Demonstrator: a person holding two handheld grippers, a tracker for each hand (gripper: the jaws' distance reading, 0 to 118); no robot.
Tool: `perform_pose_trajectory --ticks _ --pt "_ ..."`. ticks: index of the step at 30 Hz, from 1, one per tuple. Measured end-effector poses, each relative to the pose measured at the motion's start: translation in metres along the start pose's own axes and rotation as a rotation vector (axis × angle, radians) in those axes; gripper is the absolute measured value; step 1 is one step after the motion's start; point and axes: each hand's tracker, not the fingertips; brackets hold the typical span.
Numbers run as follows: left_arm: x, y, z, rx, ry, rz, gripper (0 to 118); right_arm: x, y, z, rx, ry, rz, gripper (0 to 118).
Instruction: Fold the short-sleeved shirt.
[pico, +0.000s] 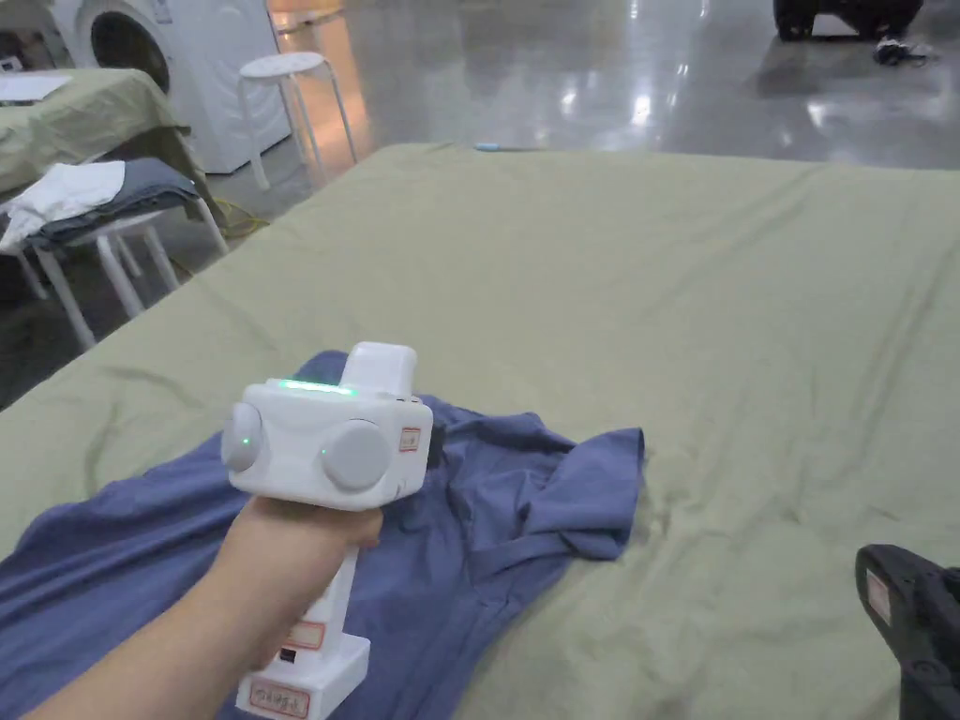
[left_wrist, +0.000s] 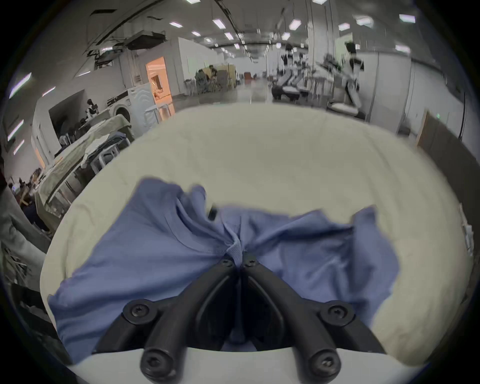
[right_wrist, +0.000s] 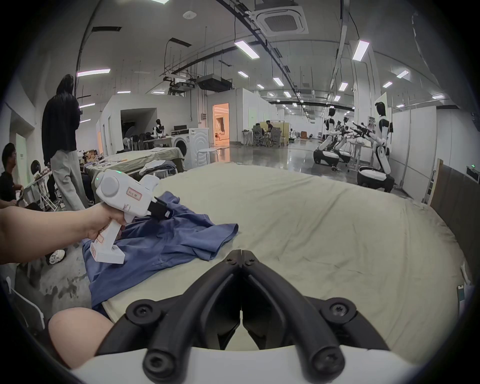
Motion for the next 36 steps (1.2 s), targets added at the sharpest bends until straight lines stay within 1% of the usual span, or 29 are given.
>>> perform_pose_trajectory --ticks 3,4,5,6,7,8,9,10,12,17,18,22,24,26,28,30,33,34,35,36 --pt "0.010 0.028 0.035 0.104 -0.020 -0.054 0 0.003 0.005 0.025 0.031 -0.024 0.011 0" --pt "0.016 0.038 0.048 0.137 -0.027 -0.056 0 0.005 0.006 0.035 0.040 -0.029 -0.001 0" --pt "0.023 0.050 0.061 0.167 -0.070 -0.045 0 0.009 0.008 0.045 0.055 -0.032 -0.023 0" --pt "0.040 0.059 0.082 0.197 -0.087 -0.051 0 0.013 0.008 0.054 0.069 -0.040 -0.057 0" --pt "0.056 0.071 0.097 0.225 -0.104 -0.076 0 0.017 0.009 0.066 0.081 -0.044 -0.093 0" --pt "0.072 0.082 0.110 0.256 -0.129 -0.122 0 0.022 0.010 0.077 0.082 -0.039 -0.112 0" --pt "0.088 0.090 0.122 0.307 -0.136 -0.155 0 0.026 0.010 0.087 0.077 -0.044 -0.100 0" --pt "0.115 0.101 0.138 0.349 -0.165 -0.189 0 0.029 0.010 0.101 0.085 -0.077 -0.084 0" --pt "0.156 0.115 0.161 0.398 -0.249 -0.207 0 0.036 0.010 0.128 0.109 -0.159 -0.038 0" --pt "0.286 0.129 0.201 0.453 -0.473 -0.269 0 0.064 0.009 0.201 0.154 -0.296 -0.057 0" --pt "0.318 0.128 0.208 0.452 -0.529 -0.288 0 0.070 0.008 0.217 0.164 -0.338 -0.054 0" --pt "0.424 0.109 0.216 0.414 -0.688 -0.336 0 0.089 -0.003 0.268 0.158 -0.461 -0.066 0" --pt "0.473 0.088 0.209 0.338 -0.745 -0.348 0 0.096 -0.012 0.289 0.146 -0.527 -0.073 0" --pt "0.516 0.062 0.198 0.242 -0.798 -0.366 0 0.103 -0.021 0.307 0.134 -0.572 -0.086 0" --pt "0.559 0.026 0.182 0.162 -0.827 -0.432 0 0.110 -0.032 0.321 0.115 -0.613 -0.103 0" --pt "0.590 -0.009 0.160 0.102 -0.778 -0.519 0 0.116 -0.041 0.331 0.098 -0.643 -0.120 0" --pt "0.613 -0.049 0.128 -0.042 -0.781 -0.527 0 0.124 -0.052 0.340 0.083 -0.668 -0.134 0" --pt "0.613 -0.058 0.121 -0.051 -0.771 -0.520 0 0.126 -0.055 0.343 0.078 -0.677 -0.139 0" --pt "0.613 -0.064 0.114 -0.047 -0.771 -0.517 1 0.129 -0.057 0.344 0.073 -0.682 -0.143 0" --pt "0.612 -0.068 0.109 -0.061 -0.764 -0.510 9 0.132 -0.060 0.343 0.068 -0.687 -0.151 0"
